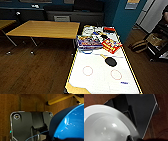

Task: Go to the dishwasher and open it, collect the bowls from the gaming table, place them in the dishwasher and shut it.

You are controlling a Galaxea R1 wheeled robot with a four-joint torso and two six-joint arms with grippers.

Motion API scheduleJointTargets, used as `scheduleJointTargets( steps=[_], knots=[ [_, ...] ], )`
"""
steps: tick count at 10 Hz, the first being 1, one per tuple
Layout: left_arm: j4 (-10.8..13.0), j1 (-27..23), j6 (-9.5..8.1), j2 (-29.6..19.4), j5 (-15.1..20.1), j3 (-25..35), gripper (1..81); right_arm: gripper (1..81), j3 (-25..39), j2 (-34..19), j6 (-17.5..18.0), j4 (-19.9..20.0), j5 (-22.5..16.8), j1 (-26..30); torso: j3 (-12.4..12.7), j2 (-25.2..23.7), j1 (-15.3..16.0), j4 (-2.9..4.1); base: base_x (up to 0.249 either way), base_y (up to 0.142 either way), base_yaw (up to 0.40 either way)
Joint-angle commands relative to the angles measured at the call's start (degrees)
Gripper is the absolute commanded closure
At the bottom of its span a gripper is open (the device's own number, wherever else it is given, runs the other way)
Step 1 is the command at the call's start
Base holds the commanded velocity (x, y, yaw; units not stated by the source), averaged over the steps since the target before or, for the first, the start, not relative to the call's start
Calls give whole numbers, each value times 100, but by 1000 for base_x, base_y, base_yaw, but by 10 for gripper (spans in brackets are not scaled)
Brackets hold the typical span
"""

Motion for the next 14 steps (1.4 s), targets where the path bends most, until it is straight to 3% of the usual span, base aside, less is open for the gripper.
scheduleJointTargets(
  steps=[1, 8, 10, 11, 12, 14],
  knots=[
    [108, 23, 132, 100, 99, -186, 811, 811, 59, -85, -31, -112, -278, 1, 202, 0, 0, 0, 0, 0, 0],
    [108, 295, 202, 645, 108, -1004, 811, 811, -126, 55, -31, -120, -286, -8, 1018, -5, -11, 0, 0, 0, 0],
    [108, 435, 316, 479, 29, -837, 811, 811, -143, 29, -31, -112, -286, -34, 1250, -7, -15, 0, 0, 0, 0],
    [108, 558, 360, 311, -173, -635, 811, 811, -99, -15, -31, -120, -286, -43, 1093, -9, -17, 0, 0, 0, 0],
    [152, 664, 457, 21, -411, -283, 811, 811, 94, -191, -31, -129, -286, -60, 1180, -13, -19, 0, 0, 0, 0],
    [196, 726, 466, -348, -472, -10, 811, 811, 525, -718, -31, -235, -348, -69, 1226, -18, -25, 0, 0, 0, 0]
  ],
)
